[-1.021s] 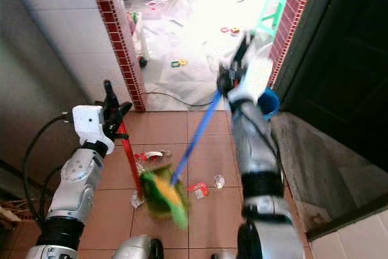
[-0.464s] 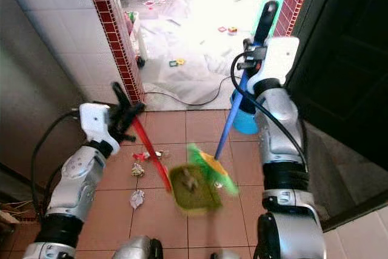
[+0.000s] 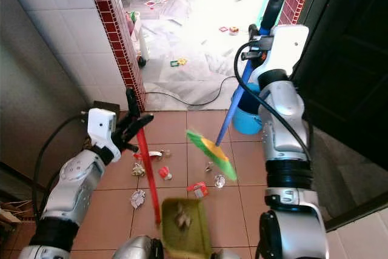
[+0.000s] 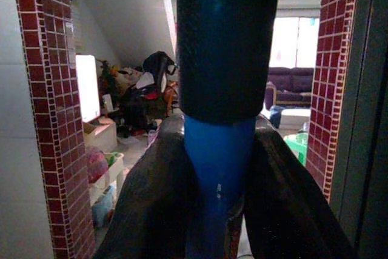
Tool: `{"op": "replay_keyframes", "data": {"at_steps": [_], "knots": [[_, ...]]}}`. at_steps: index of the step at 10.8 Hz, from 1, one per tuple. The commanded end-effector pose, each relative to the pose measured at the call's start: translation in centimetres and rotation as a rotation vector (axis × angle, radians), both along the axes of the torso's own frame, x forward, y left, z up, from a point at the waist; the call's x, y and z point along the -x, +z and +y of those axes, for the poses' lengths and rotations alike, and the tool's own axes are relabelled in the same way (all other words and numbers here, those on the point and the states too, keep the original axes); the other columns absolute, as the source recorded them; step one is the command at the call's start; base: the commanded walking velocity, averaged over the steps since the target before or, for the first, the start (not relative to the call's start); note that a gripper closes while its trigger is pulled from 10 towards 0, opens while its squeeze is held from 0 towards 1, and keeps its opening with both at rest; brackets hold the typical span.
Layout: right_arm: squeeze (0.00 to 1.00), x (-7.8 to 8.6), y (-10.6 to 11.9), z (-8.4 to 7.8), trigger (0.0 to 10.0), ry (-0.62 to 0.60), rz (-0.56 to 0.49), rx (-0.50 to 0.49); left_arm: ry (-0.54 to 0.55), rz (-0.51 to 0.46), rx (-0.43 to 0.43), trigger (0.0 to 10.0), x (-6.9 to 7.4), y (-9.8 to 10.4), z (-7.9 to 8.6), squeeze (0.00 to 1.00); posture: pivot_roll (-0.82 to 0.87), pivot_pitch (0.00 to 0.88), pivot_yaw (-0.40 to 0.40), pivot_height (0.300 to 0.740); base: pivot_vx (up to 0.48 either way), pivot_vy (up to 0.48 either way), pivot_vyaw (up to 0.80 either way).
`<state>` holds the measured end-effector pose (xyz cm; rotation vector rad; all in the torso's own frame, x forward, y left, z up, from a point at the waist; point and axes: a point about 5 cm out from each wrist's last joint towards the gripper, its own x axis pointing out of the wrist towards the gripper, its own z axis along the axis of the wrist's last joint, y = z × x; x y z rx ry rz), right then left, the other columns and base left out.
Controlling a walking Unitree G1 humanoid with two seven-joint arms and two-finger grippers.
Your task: Sweep floor
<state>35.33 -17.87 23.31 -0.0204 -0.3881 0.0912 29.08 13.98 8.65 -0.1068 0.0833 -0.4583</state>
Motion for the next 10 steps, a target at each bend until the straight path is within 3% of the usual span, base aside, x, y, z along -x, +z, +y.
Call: {"op": "replay_keyframes", "data": {"at_steps": [1, 2, 4, 5, 6, 8, 10], "knots": [[0.00, 0.5, 3.3, 0.8, 10.0, 0.028, -0.143, 0.055, 0.006, -0.065, 0.036, 10.0, -0.3, 1.7, 0.3, 0.00, -0.06, 0.000, 0.058, 0.740, 0.000, 0.000, 0.00], [0.00, 0.5, 2.1, 0.9, 10.0, -0.010, -0.108, 0.095, 0.078, -0.095, -0.017, 10.0, -0.2, 1.9, 0.8, 0.00, -0.05, 0.000, 0.054, 0.740, 0.000, 0.000, 0.00], [0.00, 1.4, -2.2, 0.4, 10.0, -0.100, -0.003, 0.150, 0.152, -0.108, -0.005, 10.0, 0.3, 2.2, 1.4, 0.00, -0.05, 0.000, 0.048, 0.740, 0.000, 0.000, 0.00], [0.00, 1.9, -3.2, -0.4, 10.0, -0.154, 0.041, 0.105, 0.201, -0.114, 0.011, 10.0, 0.7, 2.5, 2.1, 0.00, -0.05, 0.000, 0.050, 0.740, 0.000, 0.000, 0.00], [0.00, 2.2, -3.2, -0.4, 10.0, -0.163, 0.026, 0.141, 0.214, -0.125, 0.014, 10.0, 1.0, 2.8, 2.3, 0.00, -0.05, 0.000, 0.049, 0.740, 0.000, 0.000, -0.80], [0.00, 1.9, -4.3, -0.2, 10.0, -0.154, 0.063, 0.123, 0.200, -0.143, 0.019, 10.0, 0.7, 3.3, 2.1, 0.00, -0.04, 0.000, 0.050, 0.740, 0.000, 0.000, -0.80], [0.00, 3.1, -6.7, 0.4, 10.0, -0.147, 0.134, 0.136, 0.203, -0.149, 0.022, 10.0, 1.0, 3.8, 2.3, 0.00, -0.05, 0.000, 0.056, 0.740, 0.000, -0.141, -0.78]]}}
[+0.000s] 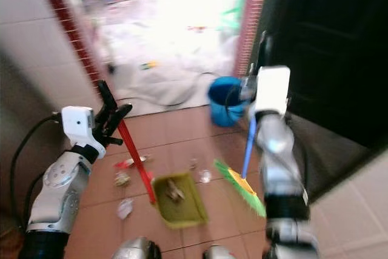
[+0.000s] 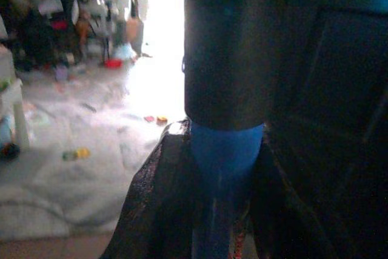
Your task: Sweep floor
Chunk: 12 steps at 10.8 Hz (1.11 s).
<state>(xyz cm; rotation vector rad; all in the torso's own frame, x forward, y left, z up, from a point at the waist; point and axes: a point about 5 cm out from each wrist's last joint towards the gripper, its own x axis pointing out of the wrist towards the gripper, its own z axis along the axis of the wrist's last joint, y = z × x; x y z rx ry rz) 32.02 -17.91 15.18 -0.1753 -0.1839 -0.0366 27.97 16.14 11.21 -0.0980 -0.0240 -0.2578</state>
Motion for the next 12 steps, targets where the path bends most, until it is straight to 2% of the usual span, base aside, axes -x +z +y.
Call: {"op": "replay_keyframes", "data": {"at_steps": [1, 2, 5, 8, 9, 12], "knots": [[0.00, 0.4, 0.7, 0.1, 10.0, -0.005, -0.051, 0.021, 0.003, -0.043, 0.007, 10.0, 0.2, 1.0, 0.3, 0.00, -0.05, 0.000, 0.057, 0.740, 0.000, -0.292, 0.00], [0.00, 0.8, 0.0, -0.3, 10.0, -0.027, -0.032, 0.027, 0.005, -0.036, 0.005, 10.0, 0.5, 0.8, 0.3, 0.00, -0.05, 0.000, 0.056, 0.740, 0.000, -0.292, 0.00], [0.00, 0.7, -1.1, -2.1, 10.0, -0.099, 0.010, 0.059, -0.001, 0.003, 0.014, 10.0, 0.9, -0.1, 0.0, 0.00, -0.05, 0.000, 0.049, 0.740, 0.000, -0.366, 0.00], [0.00, 0.1, -0.7, -2.0, 10.0, -0.095, -0.009, 0.066, -0.015, -0.006, 0.021, 10.0, 0.5, 0.1, -0.5, 0.00, -0.05, 0.000, 0.059, 0.740, 0.000, -0.381, 0.00], [0.00, 0.0, -0.8, -2.0, 10.0, -0.098, -0.004, 0.059, 0.001, -0.032, 0.032, 10.0, 0.3, 0.7, -0.4, 0.00, -0.05, 0.000, 0.058, 0.740, 0.000, 0.000, 0.00], [0.00, -0.2, -0.8, -1.4, 10.0, -0.085, -0.017, 0.061, 0.116, -0.047, 0.023, 10.0, -0.5, 1.3, 1.4, 0.00, -0.04, 0.000, 0.055, 0.740, 0.000, 0.000, 0.00]]}}
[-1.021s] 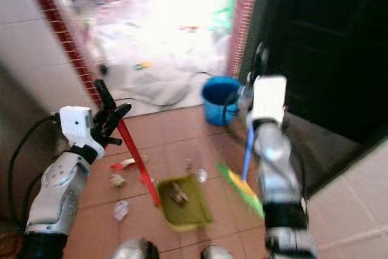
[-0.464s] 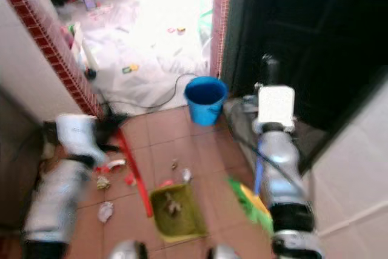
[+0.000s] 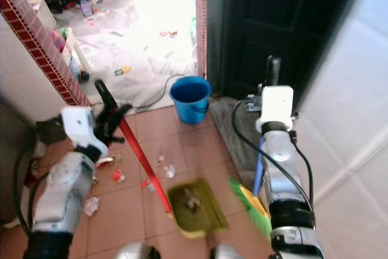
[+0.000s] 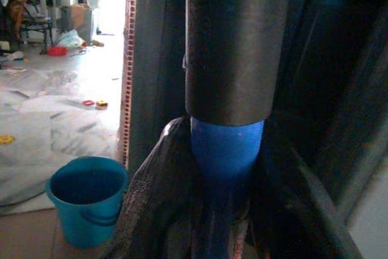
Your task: Sweep floor
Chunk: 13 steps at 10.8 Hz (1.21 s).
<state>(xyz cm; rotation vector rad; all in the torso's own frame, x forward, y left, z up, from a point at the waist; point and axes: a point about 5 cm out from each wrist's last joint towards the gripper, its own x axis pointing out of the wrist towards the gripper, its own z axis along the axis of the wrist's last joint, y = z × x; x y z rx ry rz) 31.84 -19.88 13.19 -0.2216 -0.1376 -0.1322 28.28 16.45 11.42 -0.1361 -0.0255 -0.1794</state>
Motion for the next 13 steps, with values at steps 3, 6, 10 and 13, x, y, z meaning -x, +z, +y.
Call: {"op": "replay_keyframes", "data": {"at_steps": [3, 6, 10, 13], "knots": [[0.00, -0.6, 1.2, 0.5, 10.0, 0.021, -0.055, 0.026, 0.086, -0.091, -0.040, 10.0, -0.8, 2.0, 2.5, 0.00, -0.05, 0.000, 0.060, 0.740, 0.000, 0.000, 0.00], [0.00, -0.5, 1.0, 0.7, 10.0, 0.026, -0.054, 0.022, 0.190, -0.234, -0.035, 10.0, -1.6, 5.6, 3.6, 0.00, -0.04, 0.000, 0.059, 0.740, 0.000, 0.000, 0.00], [0.00, -0.8, 1.0, 0.9, 10.0, 0.039, -0.048, 0.019, 0.203, -0.342, -0.027, 10.0, -2.9, 8.7, 4.1, 0.00, -0.03, 0.000, 0.047, 0.740, 0.278, 0.000, 0.00], [0.00, -0.8, 0.8, 1.6, 10.0, 0.084, -0.046, 0.025, 0.240, -0.415, -0.030, 10.0, -4.1, 11.2, 5.4, 0.00, -0.04, 0.000, 0.042, 0.740, 0.419, 0.160, 0.00]]}}
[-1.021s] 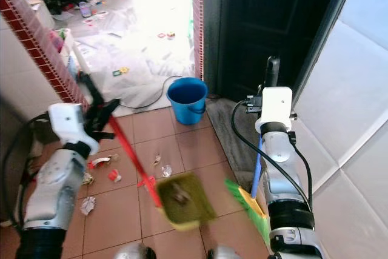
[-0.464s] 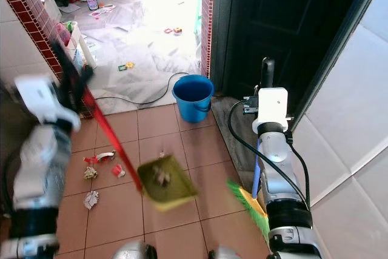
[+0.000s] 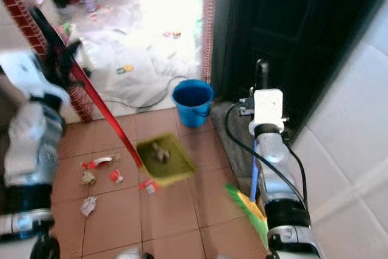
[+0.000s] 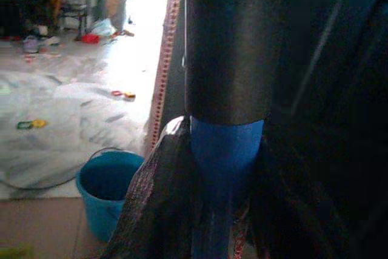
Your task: Sweep floor
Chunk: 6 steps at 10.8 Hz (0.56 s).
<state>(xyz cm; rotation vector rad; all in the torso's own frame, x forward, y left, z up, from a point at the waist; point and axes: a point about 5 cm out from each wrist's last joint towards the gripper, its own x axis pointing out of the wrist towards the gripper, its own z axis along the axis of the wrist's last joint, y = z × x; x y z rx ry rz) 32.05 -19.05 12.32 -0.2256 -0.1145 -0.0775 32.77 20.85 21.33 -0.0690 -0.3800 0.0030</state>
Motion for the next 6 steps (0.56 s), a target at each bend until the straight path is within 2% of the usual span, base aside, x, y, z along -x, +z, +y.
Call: {"op": "replay_keyframes", "data": {"at_steps": [1, 3, 4, 6], "knots": [[0.00, -0.6, 1.6, 0.8, 10.0, 0.034, -0.075, 0.020, 0.045, -0.104, 0.008, 10.0, 0.1, 2.4, 1.3, 0.00, -0.04, 0.000, 0.042, 0.740, 0.412, 0.244, 0.00], [0.00, -0.6, 1.6, 0.7, 10.0, 0.041, -0.072, 0.028, 0.114, -0.193, 0.051, 10.0, 0.1, 4.6, 1.9, 0.00, -0.04, 0.000, 0.038, 0.740, 0.412, 0.244, 0.00], [0.00, -0.6, 1.6, 0.7, 10.0, 0.045, -0.070, 0.032, 0.111, -0.214, 0.042, 10.0, 0.1, 5.2, 1.6, 0.00, -0.04, 0.000, 0.033, 0.740, 0.416, 0.240, 0.00], [0.00, -0.7, 1.7, 0.5, 10.0, 0.042, -0.072, 0.039, 0.122, -0.221, 0.046, 10.0, 0.0, 5.2, 1.7, 0.00, -0.05, 0.000, 0.035, 0.740, 0.437, 0.000, 0.00]]}}
